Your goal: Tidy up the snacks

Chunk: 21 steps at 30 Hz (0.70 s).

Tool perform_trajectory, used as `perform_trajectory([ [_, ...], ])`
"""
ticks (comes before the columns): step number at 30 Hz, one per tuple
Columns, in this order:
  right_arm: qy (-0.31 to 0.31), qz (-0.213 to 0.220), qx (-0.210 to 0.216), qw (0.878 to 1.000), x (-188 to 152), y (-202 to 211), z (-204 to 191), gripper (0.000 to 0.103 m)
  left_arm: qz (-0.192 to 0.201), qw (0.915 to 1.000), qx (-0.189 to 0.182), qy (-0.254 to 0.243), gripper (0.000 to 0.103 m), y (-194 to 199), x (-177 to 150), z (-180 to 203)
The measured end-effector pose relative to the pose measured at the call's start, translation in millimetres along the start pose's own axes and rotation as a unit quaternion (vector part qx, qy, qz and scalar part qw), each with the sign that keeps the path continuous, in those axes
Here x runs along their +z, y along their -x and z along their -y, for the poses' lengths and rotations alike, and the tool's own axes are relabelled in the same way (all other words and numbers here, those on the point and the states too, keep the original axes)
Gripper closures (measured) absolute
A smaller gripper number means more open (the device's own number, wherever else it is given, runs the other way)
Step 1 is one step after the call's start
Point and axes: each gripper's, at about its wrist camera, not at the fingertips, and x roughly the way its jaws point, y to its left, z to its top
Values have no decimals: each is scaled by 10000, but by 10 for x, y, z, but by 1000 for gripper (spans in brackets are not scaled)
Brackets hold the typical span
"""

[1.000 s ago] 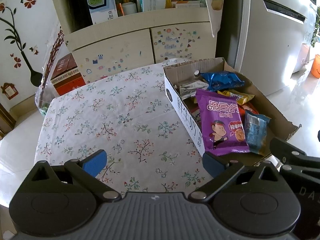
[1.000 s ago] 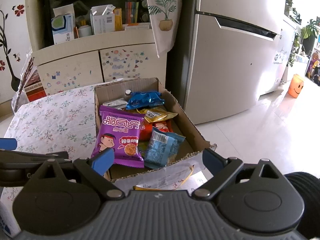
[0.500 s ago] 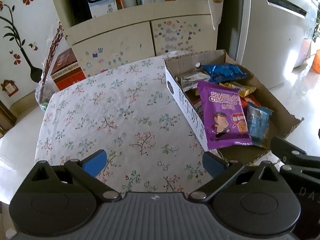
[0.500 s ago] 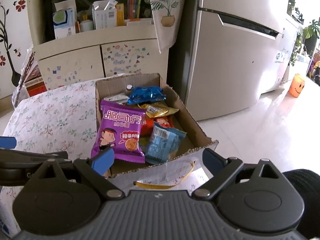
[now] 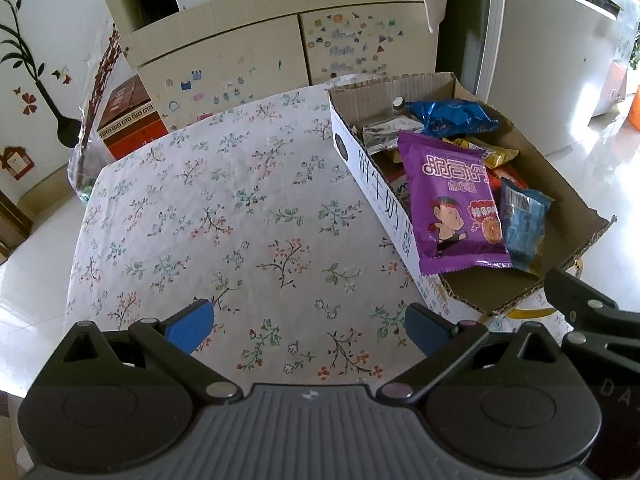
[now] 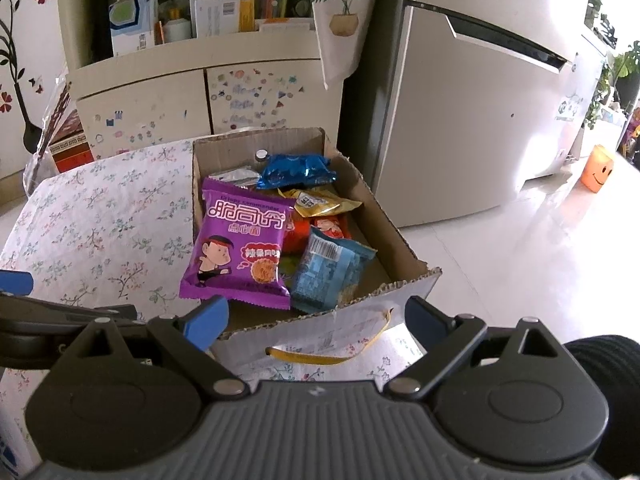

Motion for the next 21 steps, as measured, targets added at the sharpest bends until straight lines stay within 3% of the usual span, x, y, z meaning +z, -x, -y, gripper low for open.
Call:
perform_trajectory([
  [21, 56, -105, 29, 9999, 2, -33, -10, 8, -87, 9999, 60, -37, 0, -37, -5, 8],
])
